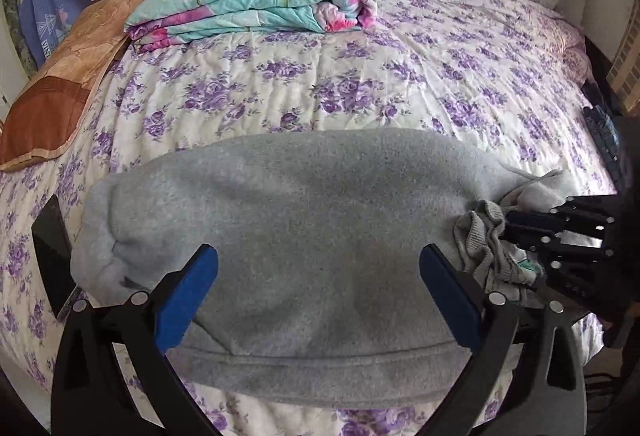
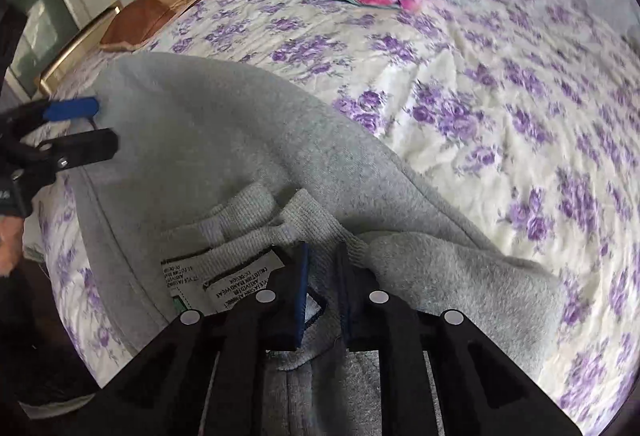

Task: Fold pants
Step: 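Carry the labelled cuff over the fleece bundle with the right tool and release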

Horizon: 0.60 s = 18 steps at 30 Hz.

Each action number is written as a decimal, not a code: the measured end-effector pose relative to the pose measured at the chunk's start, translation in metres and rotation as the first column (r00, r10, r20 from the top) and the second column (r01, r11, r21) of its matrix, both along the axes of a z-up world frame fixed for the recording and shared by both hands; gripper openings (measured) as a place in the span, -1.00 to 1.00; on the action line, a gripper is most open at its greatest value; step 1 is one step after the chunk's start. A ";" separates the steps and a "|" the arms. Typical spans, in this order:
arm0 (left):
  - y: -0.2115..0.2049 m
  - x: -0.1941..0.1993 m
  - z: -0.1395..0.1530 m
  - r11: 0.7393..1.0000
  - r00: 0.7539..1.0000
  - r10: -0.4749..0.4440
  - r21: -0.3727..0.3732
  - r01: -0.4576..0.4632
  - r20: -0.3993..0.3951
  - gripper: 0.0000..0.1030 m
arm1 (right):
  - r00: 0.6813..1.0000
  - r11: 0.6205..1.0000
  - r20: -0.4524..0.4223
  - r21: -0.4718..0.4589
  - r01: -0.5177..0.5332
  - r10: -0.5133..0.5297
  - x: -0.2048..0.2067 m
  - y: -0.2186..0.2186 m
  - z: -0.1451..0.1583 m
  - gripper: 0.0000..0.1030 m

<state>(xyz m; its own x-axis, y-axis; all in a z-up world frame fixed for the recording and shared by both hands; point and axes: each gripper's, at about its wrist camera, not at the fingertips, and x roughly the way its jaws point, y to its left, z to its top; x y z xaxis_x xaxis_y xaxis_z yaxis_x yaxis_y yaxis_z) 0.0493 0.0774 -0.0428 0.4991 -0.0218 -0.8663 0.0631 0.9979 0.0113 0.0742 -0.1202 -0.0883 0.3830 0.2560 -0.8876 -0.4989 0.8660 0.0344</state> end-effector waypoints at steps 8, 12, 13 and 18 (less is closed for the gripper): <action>-0.006 0.031 -0.010 0.993 0.997 0.082 0.089 -0.081 -0.007 0.91 | 0.994 0.945 -0.078 0.323 -0.053 0.082 0.089 -0.001 0.073 0.23; -0.012 0.046 -0.016 0.982 0.995 0.096 0.165 -0.088 -0.040 0.91 | 0.975 0.965 -0.203 0.261 -0.040 0.096 0.136 0.038 0.036 -0.30; -0.011 0.048 -0.015 0.983 0.994 0.101 0.157 -0.092 -0.050 0.91 | 0.963 0.966 -0.247 0.256 -0.038 0.104 0.139 0.045 0.024 -0.38; -0.007 0.039 0.015 0.997 0.997 0.075 0.030 -0.075 0.011 0.91 | 0.915 0.945 -0.348 0.315 -0.090 0.203 0.107 0.046 -0.001 -0.44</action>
